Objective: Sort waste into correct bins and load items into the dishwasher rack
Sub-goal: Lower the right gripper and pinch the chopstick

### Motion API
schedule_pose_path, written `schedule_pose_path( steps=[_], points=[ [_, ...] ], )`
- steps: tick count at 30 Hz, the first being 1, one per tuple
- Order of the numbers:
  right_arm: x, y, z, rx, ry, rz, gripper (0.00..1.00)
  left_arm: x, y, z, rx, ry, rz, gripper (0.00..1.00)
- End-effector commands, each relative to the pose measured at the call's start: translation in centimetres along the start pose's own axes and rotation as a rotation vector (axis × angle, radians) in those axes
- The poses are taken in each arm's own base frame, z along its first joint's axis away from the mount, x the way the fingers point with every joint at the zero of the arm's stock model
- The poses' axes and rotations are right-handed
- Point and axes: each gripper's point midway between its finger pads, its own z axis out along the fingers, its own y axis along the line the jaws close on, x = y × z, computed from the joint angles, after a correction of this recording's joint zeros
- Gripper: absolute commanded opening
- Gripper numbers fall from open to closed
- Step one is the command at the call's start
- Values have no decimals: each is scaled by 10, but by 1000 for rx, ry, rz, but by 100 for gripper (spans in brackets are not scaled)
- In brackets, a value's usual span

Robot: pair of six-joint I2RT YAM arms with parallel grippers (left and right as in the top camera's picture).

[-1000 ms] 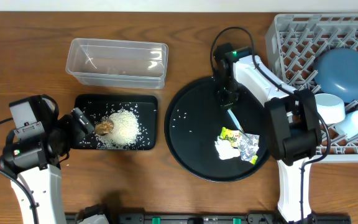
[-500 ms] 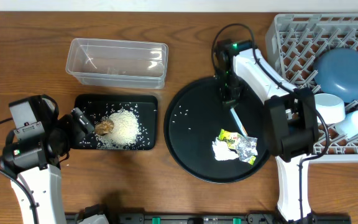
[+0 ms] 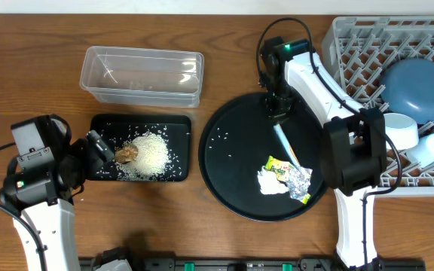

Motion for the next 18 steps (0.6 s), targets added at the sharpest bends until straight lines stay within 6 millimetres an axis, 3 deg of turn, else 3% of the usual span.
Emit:
schedule_pose_path(
  steps=[1,6,7,9,18],
  points=[
    [-4,5,-3,-19,-10,2,13,-6,-1,-5,2,-19,17,98],
    [-5,5,-3,-19,-15,1,11,-6,-1,-5,2,-20,17,98],
    [-6,5,-3,-19,-18,1,14,-6,-1,-5,2,-19,17,98],
    [-8,6,-2,-19,-26,1,30,-6,-1,-5,2,-19,17,98],
    [-13,-20,13,101,-54,71,40,-6,-1,-5,2,-19,17,98]
  ],
)
